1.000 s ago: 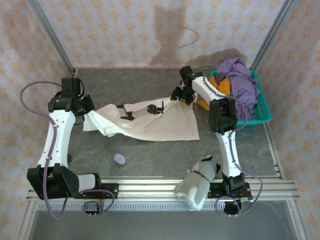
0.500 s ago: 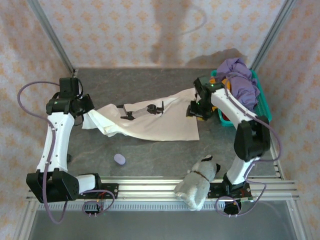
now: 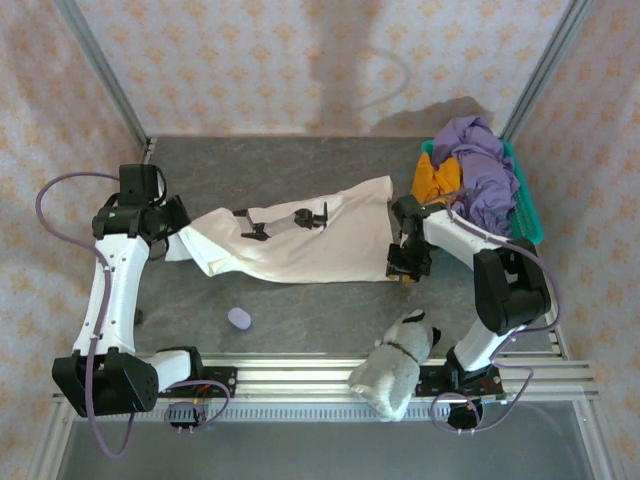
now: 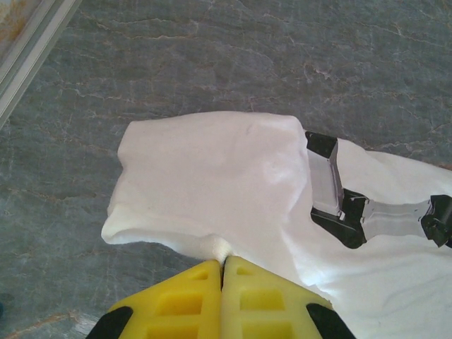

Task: Fold and stack the t-shirts

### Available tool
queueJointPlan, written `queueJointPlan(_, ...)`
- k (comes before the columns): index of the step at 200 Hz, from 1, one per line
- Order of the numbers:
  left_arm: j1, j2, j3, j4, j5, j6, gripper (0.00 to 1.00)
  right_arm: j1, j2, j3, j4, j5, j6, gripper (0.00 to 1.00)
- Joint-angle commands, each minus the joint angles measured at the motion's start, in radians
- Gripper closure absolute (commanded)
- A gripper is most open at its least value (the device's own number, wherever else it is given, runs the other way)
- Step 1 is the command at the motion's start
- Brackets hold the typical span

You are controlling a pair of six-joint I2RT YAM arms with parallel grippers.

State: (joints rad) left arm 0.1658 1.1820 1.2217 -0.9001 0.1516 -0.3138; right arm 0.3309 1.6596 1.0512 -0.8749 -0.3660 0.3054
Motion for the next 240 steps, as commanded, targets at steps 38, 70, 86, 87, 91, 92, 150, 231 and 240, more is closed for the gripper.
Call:
queueJointPlan(38, 0.004, -0.033, -0.020, -0.013, 0.005, -0.008, 1.00, 0.001, 0.063, -0.023, 0.104, -0.005, 0.018, 0.73)
queueJointPlan(70, 0.004, -0.036, -0.017, -0.020, 0.006, -0.008, 1.00, 0.001, 0.090, -0.010, 0.110, -0.001, 0.013, 0.78)
queueJointPlan(86, 0.003, -0.037, -0.014, -0.023, 0.007, -0.008, 1.00, 0.000, 0.091, -0.010, 0.113, -0.008, 0.009, 0.85)
queueJointPlan(87, 0.004, -0.037, -0.014, -0.024, 0.008, -0.008, 1.00, 0.000, 0.091, -0.010, 0.113, -0.008, 0.009, 0.85)
queueJointPlan(91, 0.004, -0.036, -0.014, -0.023, 0.008, -0.008, 1.00, -0.001, 0.088, -0.010, 0.113, -0.009, 0.008, 0.87)
queueJointPlan(92, 0.004, -0.036, -0.013, -0.024, 0.008, -0.008, 1.00, 0.001, 0.087, -0.010, 0.114, -0.009, 0.008, 0.87)
queueJointPlan(150, 0.004, -0.053, 0.066, -0.074, 0.017, 0.001, 1.00, 0.001, -0.085, 0.064, 0.027, 0.019, -0.002, 1.00)
queueJointPlan(231, 0.004, 0.016, 0.571, -0.134, 0.009, 0.021, 1.00, 0.000, -0.400, 0.446, 0.087, 0.044, 0.135, 1.00)
queueJointPlan(240, 0.004, 0.003, 0.587, -0.077, 0.019, 0.022, 1.00, 0.001, -0.415, 0.480, 0.107, 0.066, 0.134, 1.00)
